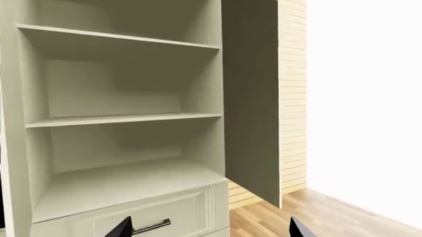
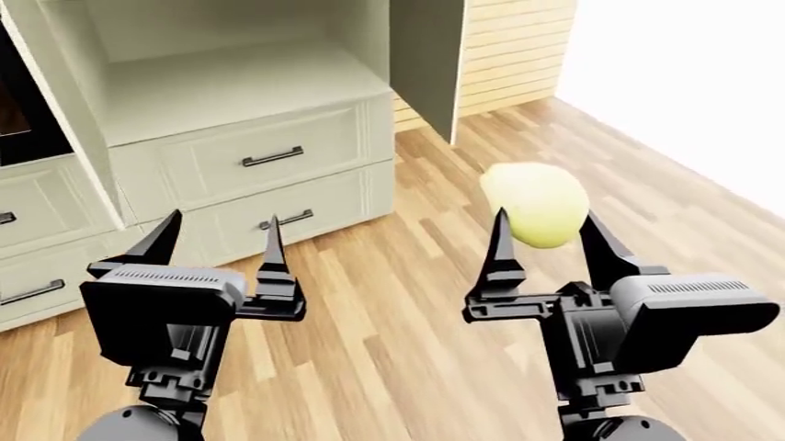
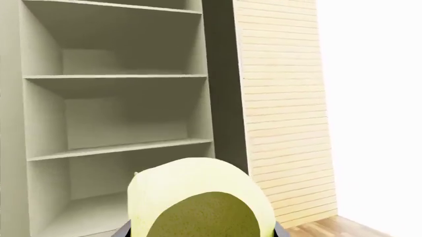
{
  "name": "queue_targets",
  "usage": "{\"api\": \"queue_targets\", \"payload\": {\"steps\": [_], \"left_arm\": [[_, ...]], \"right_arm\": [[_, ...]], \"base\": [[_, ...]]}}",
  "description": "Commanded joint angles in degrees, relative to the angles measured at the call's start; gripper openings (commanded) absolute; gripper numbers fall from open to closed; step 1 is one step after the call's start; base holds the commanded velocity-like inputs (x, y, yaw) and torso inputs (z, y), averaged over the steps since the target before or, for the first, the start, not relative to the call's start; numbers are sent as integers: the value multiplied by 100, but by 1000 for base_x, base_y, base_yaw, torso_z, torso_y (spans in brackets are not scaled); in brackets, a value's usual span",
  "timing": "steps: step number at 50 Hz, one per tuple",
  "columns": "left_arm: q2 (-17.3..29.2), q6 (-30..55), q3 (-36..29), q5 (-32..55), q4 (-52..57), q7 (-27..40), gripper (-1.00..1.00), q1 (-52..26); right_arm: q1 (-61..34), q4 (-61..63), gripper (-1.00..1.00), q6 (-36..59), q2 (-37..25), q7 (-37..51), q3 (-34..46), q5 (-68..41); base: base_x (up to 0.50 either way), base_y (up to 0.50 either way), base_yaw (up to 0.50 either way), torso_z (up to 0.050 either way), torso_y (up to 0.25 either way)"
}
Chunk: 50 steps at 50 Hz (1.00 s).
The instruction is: Pick the pear from the counter and place it in the cabinet.
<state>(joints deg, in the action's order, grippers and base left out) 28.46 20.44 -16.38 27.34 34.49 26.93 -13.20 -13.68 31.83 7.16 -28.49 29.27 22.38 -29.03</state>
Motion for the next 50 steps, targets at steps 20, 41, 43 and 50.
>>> {"api": "queue_targets", "payload": {"steps": [20,41,43,50], "left_arm": [[15,-20,-41,-10,-37,12,100,-17],[47,-73,-9,-10,-29,46,100,28],[53,-72,-5,-7,-17,53,100,33],[72,-58,-5,-5,10,71,100,41]], "right_arm": [[11,-77,-100,-26,-2,-76,65,215],[-62,19,-100,82,-56,-59,262,522],[-63,31,-100,94,-59,-48,266,528],[-59,46,-100,113,-58,-28,266,509]], "base": [[450,-218,0,0,1],[360,-162,290,0,0],[307,-120,375,0,5],[297,-109,388,0,0]]}}
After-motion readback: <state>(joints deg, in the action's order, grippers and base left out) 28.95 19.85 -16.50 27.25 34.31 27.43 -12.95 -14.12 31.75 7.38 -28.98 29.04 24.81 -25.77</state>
